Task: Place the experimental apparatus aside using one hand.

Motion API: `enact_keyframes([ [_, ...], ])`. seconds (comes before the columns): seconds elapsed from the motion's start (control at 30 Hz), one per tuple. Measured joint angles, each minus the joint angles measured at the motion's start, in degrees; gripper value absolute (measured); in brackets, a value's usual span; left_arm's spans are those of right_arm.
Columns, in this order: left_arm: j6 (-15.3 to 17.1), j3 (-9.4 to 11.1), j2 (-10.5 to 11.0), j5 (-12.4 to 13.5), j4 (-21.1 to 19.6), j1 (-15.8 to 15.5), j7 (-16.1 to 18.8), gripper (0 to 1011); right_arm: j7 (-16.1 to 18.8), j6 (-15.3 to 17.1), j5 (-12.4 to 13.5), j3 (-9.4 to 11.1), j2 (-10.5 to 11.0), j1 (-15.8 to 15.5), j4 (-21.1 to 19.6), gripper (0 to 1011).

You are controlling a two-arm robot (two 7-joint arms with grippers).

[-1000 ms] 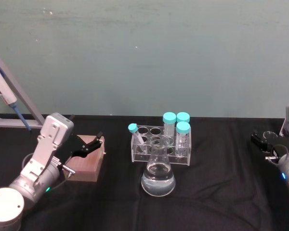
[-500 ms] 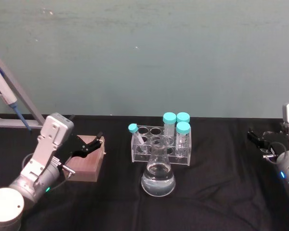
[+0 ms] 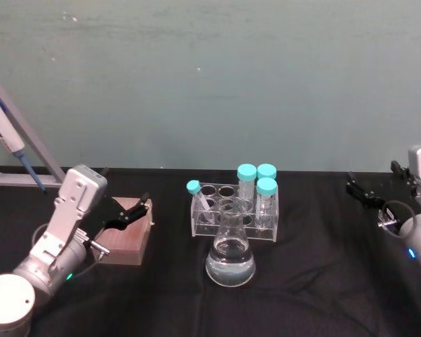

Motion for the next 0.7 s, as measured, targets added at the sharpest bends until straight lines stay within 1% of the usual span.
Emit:
enact_keyframes([
  [0.1, 0.0, 0.0, 0.0, 0.0, 0.0, 0.0, 0.0, 1000, 2.0, 0.42, 0.81, -0.16, 0.61, -1.53, -3.07, 1003],
  [0.13, 0.0, 0.0, 0.0, 0.0, 0.0, 0.0, 0.0, 1000, 3.2, 0.89, 1.39, -0.25, 0.94, -2.29, -4.52, 1003],
  [0.33, 0.0, 0.0, 0.0, 0.0, 0.0, 0.0, 0.0, 1000, 7.07, 2.26, 3.9, -0.8, 2.08, -4.45, -8.73, 1003],
  [0.37, 0.0, 0.0, 0.0, 0.0, 0.0, 0.0, -0.01, 1000, 8.1, 2.45, 4.63, -1.06, 2.45, -5.07, -9.89, 1003],
  [0.4, 0.0, 0.0, 0.0, 0.0, 0.0, 0.0, 0.0, 1000, 8.1, 2.45, 4.63, -1.06, 2.45, -5.07, -9.89, 1003],
  [0.57, 0.0, 0.0, 0.0, 0.0, 0.0, 0.0, 0.0, 1000, 11.78, 3.57, 7.67, -1.93, 3.77, -6.86, -13.21, 1003],
  [0.7, 0.0, 0.0, 0.0, 0.0, 0.0, 0.0, 0.0, 1000, 14.08, 3.82, 9.43, -2.57, 4.67, -7.76, -14.75, 1003],
])
